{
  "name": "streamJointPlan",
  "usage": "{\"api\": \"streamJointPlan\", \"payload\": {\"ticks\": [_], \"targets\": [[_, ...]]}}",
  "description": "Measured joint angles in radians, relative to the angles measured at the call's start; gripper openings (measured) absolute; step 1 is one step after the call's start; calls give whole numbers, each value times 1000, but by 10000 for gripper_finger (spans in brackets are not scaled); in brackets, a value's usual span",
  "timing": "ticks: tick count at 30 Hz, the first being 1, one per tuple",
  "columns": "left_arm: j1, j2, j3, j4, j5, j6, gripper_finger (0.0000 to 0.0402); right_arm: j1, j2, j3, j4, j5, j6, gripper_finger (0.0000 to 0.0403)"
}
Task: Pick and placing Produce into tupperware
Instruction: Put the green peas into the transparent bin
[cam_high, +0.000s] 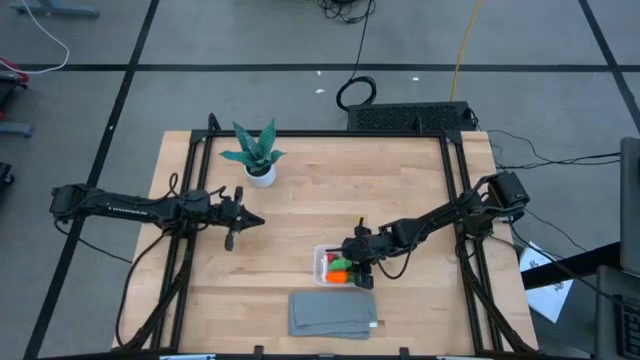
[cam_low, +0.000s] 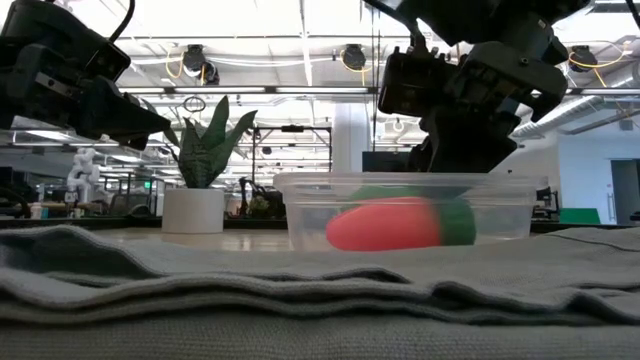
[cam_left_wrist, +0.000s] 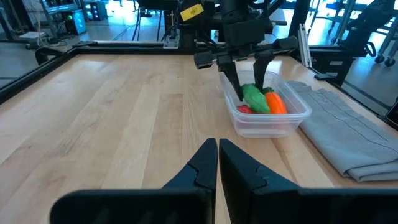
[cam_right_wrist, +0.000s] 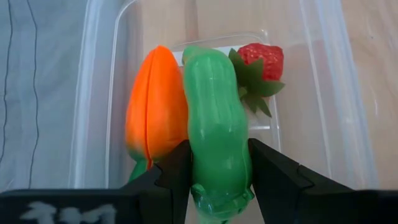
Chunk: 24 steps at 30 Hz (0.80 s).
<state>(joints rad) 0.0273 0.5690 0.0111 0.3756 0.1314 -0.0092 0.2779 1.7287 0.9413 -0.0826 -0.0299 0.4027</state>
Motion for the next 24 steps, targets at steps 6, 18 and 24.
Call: {"api": "streamJointPlan", "payload": {"ticks": [6,18,24], "targets": [[0,0,0,0,0,0,21,0,0,0,-1,0,-4,133],[0,0,0,-1,0,1,21,0,-1,0,-5,-1,20,134],[0,0,0,-1,0,0,21,-2,-3,0,-11,-23,38,153]]}}
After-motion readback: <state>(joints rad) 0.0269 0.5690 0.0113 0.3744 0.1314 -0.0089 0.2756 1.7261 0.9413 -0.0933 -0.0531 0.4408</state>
